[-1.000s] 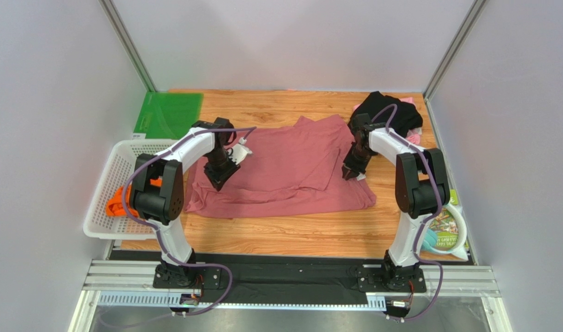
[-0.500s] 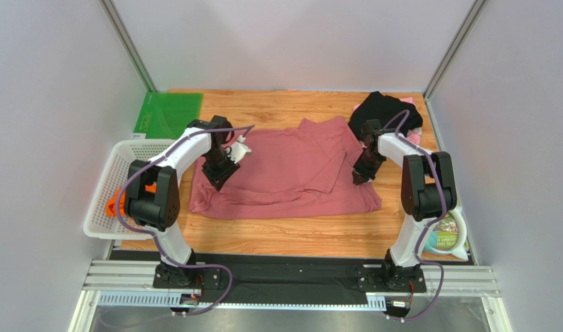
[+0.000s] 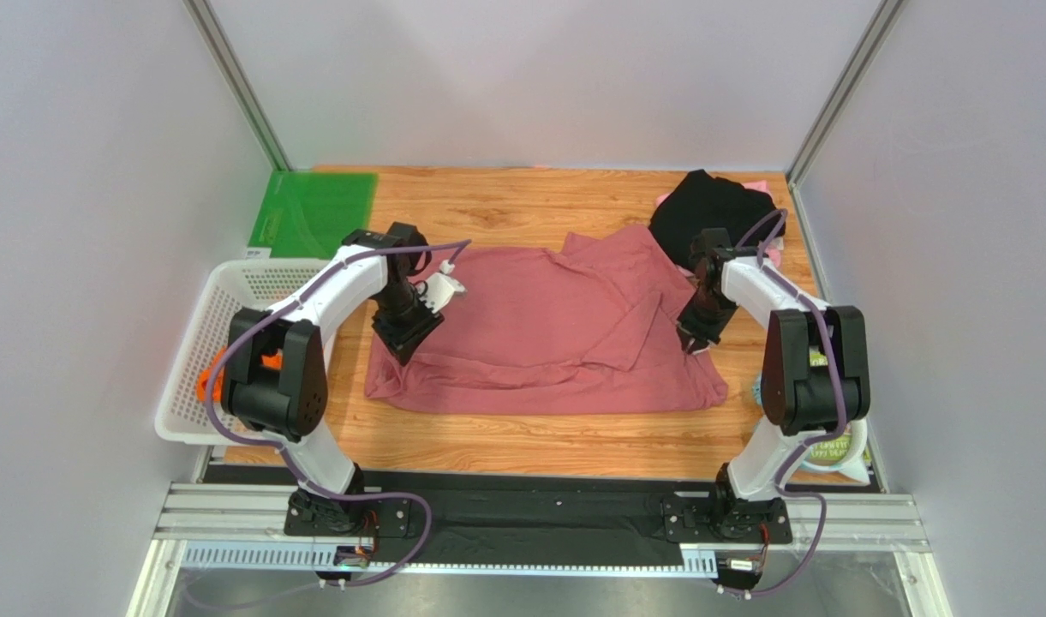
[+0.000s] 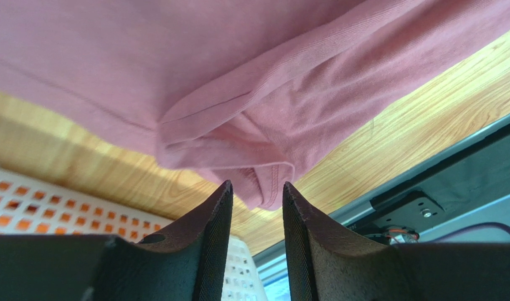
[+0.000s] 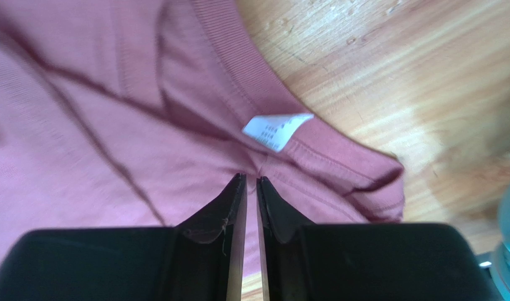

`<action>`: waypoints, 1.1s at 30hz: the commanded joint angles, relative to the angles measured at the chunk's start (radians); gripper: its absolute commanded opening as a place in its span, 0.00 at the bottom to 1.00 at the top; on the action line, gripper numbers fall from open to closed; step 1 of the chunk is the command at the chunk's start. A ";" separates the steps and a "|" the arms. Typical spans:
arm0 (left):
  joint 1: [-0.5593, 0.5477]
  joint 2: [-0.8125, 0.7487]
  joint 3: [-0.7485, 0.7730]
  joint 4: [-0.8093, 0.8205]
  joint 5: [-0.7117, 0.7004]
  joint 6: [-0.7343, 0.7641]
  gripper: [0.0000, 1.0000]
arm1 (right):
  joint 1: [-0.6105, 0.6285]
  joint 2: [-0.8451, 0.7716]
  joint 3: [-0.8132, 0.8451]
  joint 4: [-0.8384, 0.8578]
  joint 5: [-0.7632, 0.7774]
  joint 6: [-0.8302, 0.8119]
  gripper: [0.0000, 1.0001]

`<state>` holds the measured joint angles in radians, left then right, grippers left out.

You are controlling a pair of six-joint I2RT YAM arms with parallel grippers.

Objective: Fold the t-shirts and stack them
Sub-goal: Fold the flattened tshirt in 1/3 of the way

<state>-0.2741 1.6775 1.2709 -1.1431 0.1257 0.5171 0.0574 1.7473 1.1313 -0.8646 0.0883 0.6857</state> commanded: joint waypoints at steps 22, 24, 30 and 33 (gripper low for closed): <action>0.127 0.152 0.044 0.118 -0.120 0.000 0.41 | 0.272 0.075 0.194 -0.013 -0.183 -0.084 0.33; 0.128 0.166 0.050 0.124 -0.121 -0.006 0.41 | 0.283 0.077 0.183 -0.014 -0.200 -0.087 0.35; 0.131 0.215 0.076 0.138 -0.109 -0.015 0.38 | 0.311 0.049 0.130 -0.014 -0.187 -0.092 0.38; 0.131 0.226 0.087 0.138 -0.104 -0.012 0.29 | 0.311 0.026 0.099 -0.019 -0.182 -0.094 0.40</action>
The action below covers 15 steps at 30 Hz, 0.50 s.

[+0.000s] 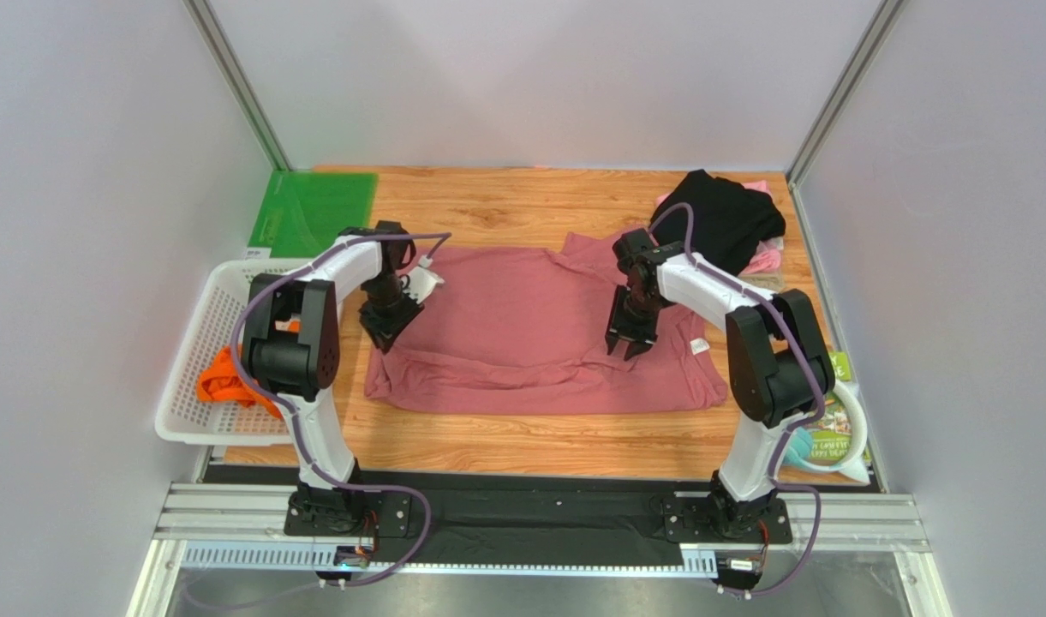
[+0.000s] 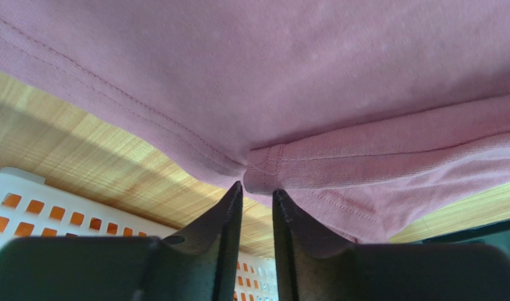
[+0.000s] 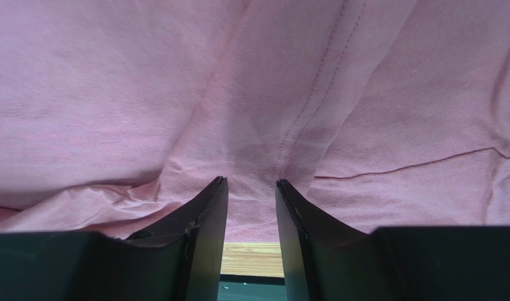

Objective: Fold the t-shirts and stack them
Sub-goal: Fold the flattened tshirt in 1/3 of the way

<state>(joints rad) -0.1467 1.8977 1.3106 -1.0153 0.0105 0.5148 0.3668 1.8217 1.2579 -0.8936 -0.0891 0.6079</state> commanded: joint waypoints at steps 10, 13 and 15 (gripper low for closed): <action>0.007 0.009 0.055 0.015 0.006 -0.012 0.05 | 0.001 -0.107 -0.106 0.030 0.005 0.004 0.44; 0.009 0.003 0.052 0.014 0.003 -0.010 0.01 | 0.001 -0.091 -0.101 0.038 0.003 0.010 0.41; 0.009 -0.003 0.047 0.014 -0.003 -0.007 0.00 | 0.001 -0.082 -0.098 0.041 0.003 0.015 0.39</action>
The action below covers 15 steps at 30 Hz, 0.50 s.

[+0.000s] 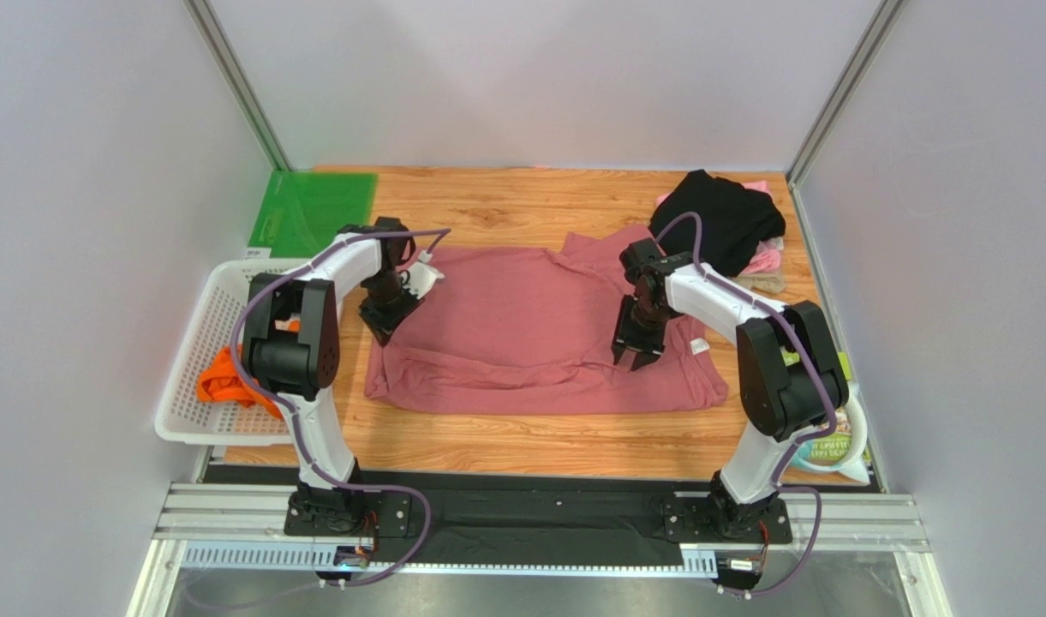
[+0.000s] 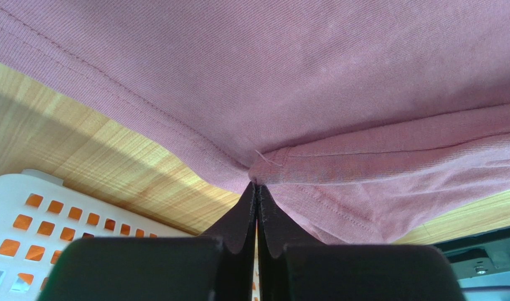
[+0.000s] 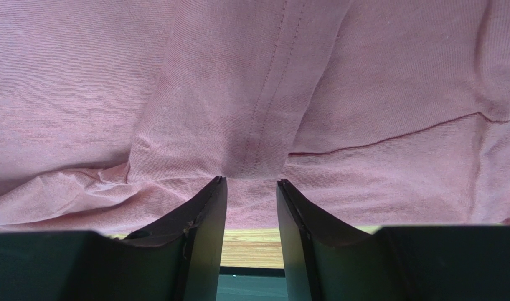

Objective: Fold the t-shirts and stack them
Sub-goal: Fold the flattened tshirt in 1/3 of the way

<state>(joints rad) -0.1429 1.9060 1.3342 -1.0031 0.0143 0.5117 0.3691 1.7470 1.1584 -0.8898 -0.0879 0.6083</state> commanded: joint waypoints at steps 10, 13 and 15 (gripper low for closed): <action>0.011 -0.018 0.025 -0.002 -0.011 0.005 0.00 | -0.001 -0.033 -0.040 0.051 0.007 0.018 0.44; 0.011 -0.021 0.022 -0.002 -0.011 0.004 0.00 | -0.002 -0.038 -0.052 0.051 0.008 0.016 0.47; 0.011 -0.025 0.019 -0.002 -0.011 0.004 0.00 | -0.001 -0.041 -0.060 0.055 0.008 0.018 0.47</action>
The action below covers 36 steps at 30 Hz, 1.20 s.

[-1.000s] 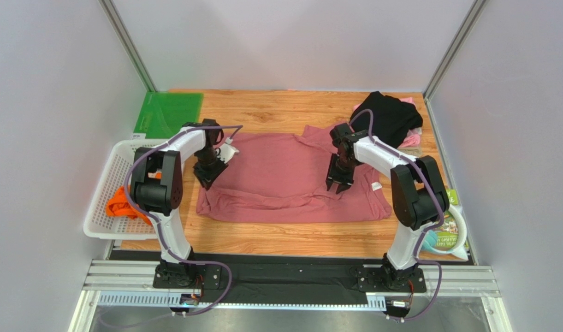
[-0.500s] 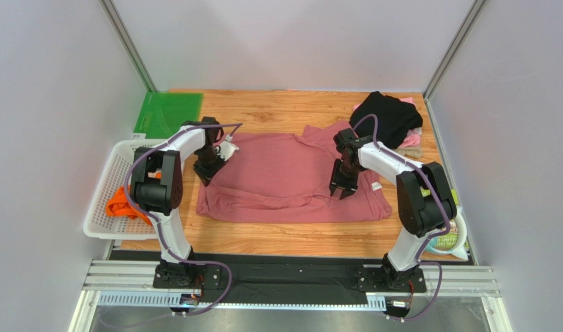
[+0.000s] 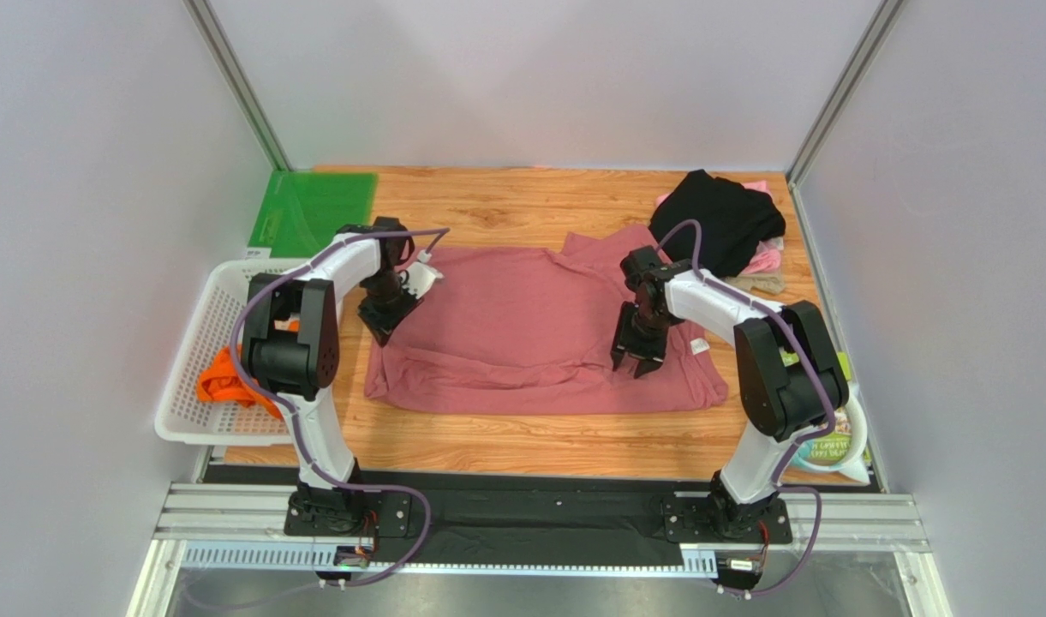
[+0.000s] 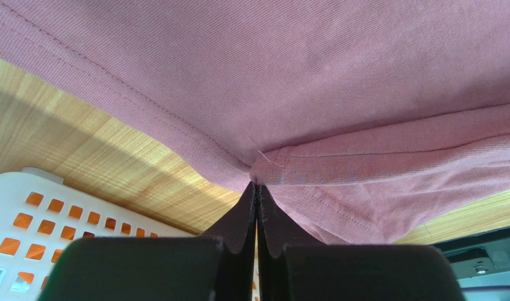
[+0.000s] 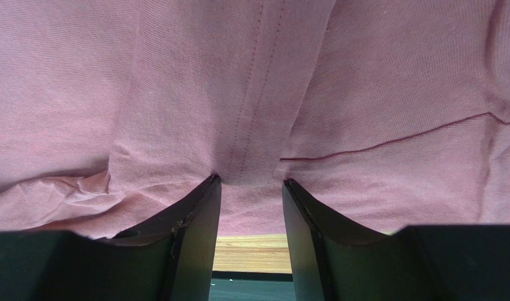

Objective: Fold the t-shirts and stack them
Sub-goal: Fold the flattened tshirt in 1/3 of the way

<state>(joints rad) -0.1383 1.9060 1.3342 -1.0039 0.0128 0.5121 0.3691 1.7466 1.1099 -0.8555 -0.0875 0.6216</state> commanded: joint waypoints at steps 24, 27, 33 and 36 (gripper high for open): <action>0.006 -0.059 0.094 -0.038 -0.056 0.020 0.00 | -0.010 -0.032 0.204 -0.039 0.043 -0.011 0.03; 0.008 -0.064 0.103 -0.039 -0.082 0.026 0.00 | -0.012 0.008 0.244 -0.039 0.049 -0.014 0.03; 0.009 -0.062 0.103 -0.045 -0.096 0.031 0.00 | -0.028 0.085 0.344 -0.040 0.049 -0.028 0.03; 0.009 -0.055 0.100 -0.044 -0.100 0.031 0.00 | -0.039 0.119 0.383 -0.042 0.051 -0.034 0.03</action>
<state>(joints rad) -0.1352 1.8847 1.4109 -1.0317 -0.0589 0.5270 0.3489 1.8359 1.4208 -0.9009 -0.0536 0.6109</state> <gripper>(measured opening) 0.003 0.034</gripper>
